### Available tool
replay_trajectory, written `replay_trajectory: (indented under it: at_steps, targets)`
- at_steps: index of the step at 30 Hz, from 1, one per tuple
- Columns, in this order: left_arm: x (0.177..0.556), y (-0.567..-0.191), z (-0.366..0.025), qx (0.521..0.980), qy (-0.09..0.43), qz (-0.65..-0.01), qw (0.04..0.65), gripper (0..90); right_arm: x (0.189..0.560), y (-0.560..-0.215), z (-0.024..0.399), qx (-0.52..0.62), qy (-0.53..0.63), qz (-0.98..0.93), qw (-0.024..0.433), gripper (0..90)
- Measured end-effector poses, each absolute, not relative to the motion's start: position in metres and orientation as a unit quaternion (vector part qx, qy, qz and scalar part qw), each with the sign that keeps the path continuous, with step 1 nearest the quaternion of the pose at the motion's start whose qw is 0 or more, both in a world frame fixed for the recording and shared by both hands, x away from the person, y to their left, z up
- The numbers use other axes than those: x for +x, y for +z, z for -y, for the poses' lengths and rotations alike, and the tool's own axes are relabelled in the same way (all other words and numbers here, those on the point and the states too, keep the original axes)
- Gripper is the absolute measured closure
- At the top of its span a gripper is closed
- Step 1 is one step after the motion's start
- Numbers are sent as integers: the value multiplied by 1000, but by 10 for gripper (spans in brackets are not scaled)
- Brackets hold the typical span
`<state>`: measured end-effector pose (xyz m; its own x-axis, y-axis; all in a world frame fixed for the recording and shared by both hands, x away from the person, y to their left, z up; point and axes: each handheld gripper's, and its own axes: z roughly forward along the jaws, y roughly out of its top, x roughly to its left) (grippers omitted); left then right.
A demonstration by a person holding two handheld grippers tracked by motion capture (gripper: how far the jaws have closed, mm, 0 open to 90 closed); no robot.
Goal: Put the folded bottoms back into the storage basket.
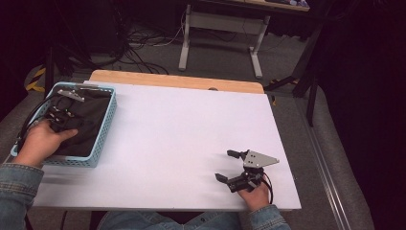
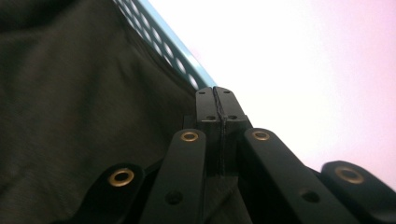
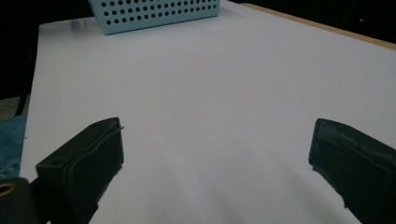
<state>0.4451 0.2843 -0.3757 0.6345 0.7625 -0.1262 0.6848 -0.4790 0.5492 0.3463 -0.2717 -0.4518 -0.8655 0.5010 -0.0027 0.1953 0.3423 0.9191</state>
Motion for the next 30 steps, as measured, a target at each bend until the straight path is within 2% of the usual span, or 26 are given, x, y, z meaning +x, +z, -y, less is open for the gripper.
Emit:
replay_trajectory:
  at_steps: [4, 9, 12, 20, 30]
  targets:
    - [445, -390, -281, 875, 69, -417, 235, 899, 346, -452, 272, 216, 530, -807, 144, 34]
    - [447, -415, -279, 895, 35, -411, 171, 898, 346, -452, 272, 215, 531, -807, 144, 34]
    - [446, -413, -277, 895, 37, -410, 171, 898, 346, -452, 272, 214, 531, -807, 144, 34]
    - [440, -400, -288, 876, 62, -422, 225, 841, 346, -452, 272, 215, 533, -805, 145, 35]
    - [428, -373, -290, 847, 107, -428, 296, 814, 346, -452, 273, 216, 534, -805, 146, 35]
